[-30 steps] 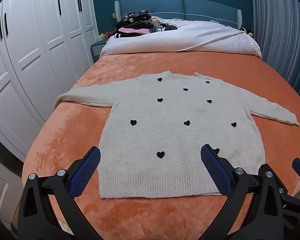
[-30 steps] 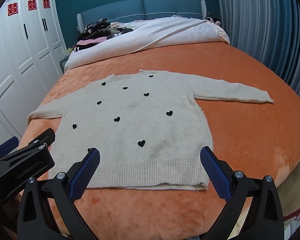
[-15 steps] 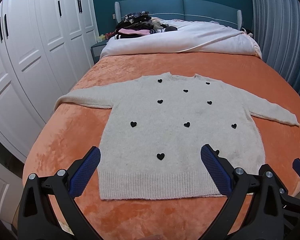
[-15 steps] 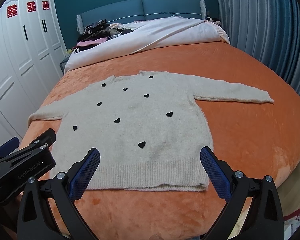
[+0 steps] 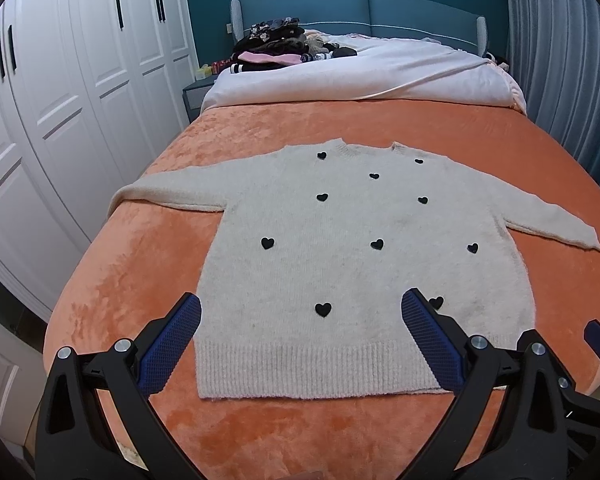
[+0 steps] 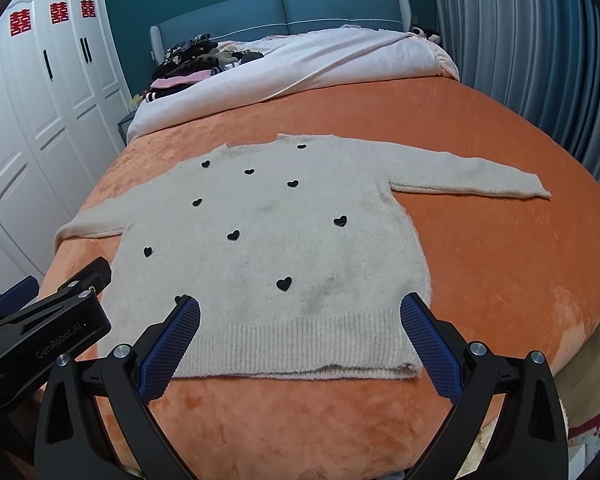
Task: Fold small clothes
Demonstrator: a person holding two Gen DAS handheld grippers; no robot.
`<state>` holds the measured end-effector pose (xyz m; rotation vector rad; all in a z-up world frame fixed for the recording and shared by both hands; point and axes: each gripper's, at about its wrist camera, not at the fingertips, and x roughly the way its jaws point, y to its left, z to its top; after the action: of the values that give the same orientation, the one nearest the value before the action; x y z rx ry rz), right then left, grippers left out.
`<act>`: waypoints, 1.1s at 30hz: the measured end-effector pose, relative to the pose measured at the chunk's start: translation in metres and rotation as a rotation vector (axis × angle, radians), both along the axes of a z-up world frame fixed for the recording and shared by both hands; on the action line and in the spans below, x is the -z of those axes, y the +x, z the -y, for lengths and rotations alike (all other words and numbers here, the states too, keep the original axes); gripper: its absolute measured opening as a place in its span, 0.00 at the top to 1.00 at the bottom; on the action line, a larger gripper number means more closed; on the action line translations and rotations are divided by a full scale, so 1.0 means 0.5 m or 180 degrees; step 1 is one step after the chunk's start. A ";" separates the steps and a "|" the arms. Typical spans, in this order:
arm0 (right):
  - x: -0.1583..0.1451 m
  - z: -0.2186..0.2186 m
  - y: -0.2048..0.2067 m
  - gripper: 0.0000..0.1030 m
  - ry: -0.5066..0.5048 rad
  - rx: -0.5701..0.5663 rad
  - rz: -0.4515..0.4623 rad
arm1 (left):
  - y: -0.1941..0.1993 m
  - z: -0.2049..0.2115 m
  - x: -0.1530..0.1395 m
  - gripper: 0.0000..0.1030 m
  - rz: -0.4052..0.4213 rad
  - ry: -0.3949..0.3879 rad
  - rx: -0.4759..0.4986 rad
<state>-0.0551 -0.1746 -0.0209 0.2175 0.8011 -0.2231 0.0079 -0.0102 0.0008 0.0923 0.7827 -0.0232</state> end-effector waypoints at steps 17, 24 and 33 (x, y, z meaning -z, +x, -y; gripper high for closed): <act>0.113 0.300 0.079 0.05 0.0730 0.0597 -0.0021 | 0.089 -0.061 0.082 0.05 -0.0257 -0.0469 -0.0118; 0.202 0.676 0.148 0.05 0.1331 0.1731 0.0124 | 0.164 -0.111 0.127 0.05 -0.0287 -0.0626 -0.0268; 0.303 0.834 0.244 0.11 0.1353 0.2288 0.0151 | 0.242 -0.125 0.190 0.05 -0.0455 -0.0702 -0.0286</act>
<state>0.0670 -0.5916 -0.1726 0.9120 0.6903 -0.7208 0.1286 0.0523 -0.0943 -0.1553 0.9216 -0.0310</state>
